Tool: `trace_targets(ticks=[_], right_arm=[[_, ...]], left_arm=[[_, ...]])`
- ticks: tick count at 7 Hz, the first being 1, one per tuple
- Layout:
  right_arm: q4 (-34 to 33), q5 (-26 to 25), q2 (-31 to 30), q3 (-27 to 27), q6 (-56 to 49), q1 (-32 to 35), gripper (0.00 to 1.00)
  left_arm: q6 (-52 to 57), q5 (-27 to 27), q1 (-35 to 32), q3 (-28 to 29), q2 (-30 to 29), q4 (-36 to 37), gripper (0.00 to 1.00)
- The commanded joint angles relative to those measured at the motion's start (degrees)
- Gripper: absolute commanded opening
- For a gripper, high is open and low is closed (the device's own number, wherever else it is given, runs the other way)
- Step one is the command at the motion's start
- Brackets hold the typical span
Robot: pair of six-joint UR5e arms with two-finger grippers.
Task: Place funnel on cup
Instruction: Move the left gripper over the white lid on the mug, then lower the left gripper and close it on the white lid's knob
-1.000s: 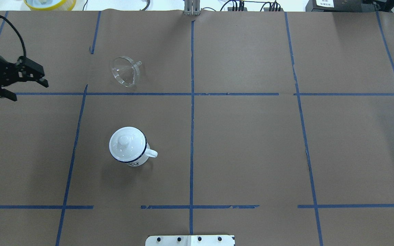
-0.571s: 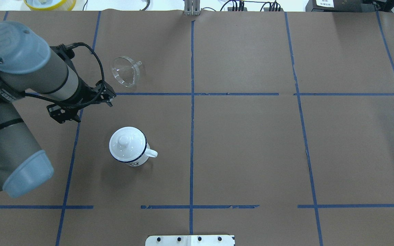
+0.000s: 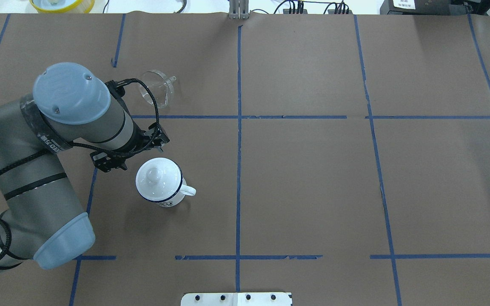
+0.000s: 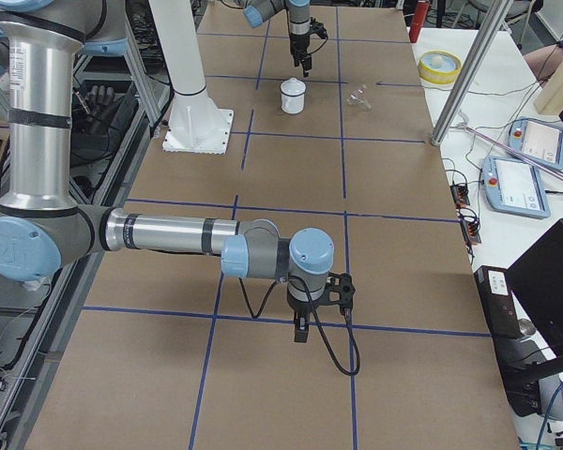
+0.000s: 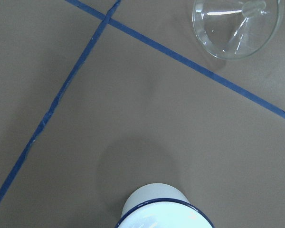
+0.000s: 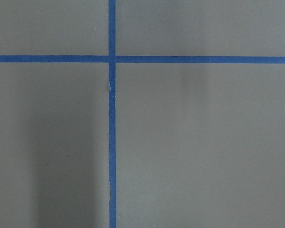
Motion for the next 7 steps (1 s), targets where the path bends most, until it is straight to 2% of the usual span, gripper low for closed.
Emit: trace_targets(ticks=[1, 7], right_arm=[[0.00, 0.00, 0.00, 0.03, 0.00, 0.00, 1.00], [0.00, 0.00, 0.00, -0.06, 0.00, 0.00, 1.00]], left_arm=[[-2.04, -0.15, 1.75, 0.47, -0.03, -2.18, 0.83], [-2.31, -0.07, 3.33, 1.53, 0.14, -2.18, 0.75]])
